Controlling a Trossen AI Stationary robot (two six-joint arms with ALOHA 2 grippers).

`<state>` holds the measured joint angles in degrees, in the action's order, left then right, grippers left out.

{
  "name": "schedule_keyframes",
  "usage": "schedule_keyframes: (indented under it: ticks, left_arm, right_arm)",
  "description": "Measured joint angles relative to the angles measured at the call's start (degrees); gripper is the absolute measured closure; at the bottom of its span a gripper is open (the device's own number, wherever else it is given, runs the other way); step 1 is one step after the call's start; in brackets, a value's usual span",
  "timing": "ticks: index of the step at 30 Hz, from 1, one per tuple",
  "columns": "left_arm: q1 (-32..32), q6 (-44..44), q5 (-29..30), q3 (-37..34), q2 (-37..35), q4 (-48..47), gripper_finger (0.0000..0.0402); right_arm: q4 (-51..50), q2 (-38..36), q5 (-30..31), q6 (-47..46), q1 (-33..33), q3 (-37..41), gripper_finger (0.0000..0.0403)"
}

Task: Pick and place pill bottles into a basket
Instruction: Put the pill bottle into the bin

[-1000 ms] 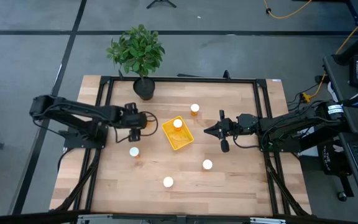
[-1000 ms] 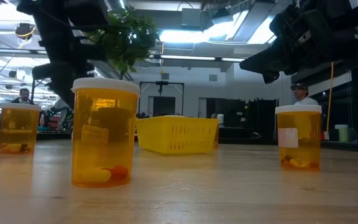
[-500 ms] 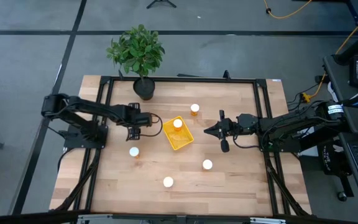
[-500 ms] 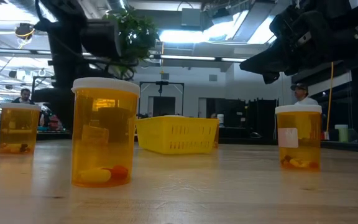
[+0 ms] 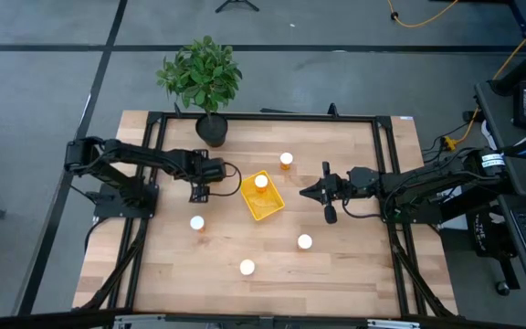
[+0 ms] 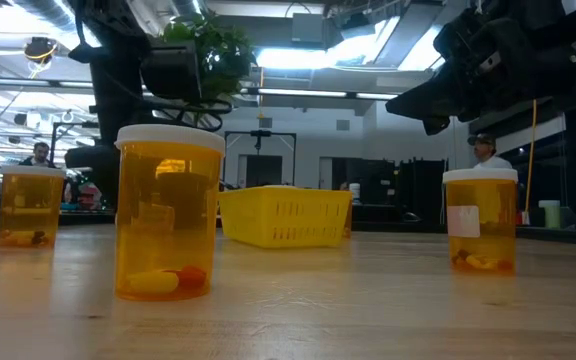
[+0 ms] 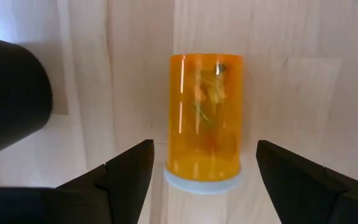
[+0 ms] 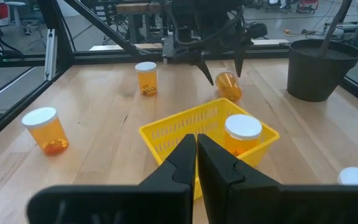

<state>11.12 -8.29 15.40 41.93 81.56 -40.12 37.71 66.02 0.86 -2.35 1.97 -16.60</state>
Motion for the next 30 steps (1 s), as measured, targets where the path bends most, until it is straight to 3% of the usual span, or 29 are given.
schedule_keyframes:
  ticks: [11, 21, 30]
  left_arm:
    - [1.07, 0.04, -3.63, -0.07, 0.05, 0.0, 0.0123]
    - [1.04, -0.01, -4.44, 0.24, 7.13, 0.47, 0.0123]
    - [1.09, 0.22, -3.59, -0.18, 3.85, 1.62, 0.0123]
  right_arm:
    - [-0.02, 0.0, 0.0, -0.01, -0.02, 0.0, 0.0382]
    - [0.0, 0.02, 0.0, -0.17, -0.02, 0.0, 0.0382]
    - [-0.11, 0.02, -0.02, -0.09, -0.01, 0.0, 0.0382]
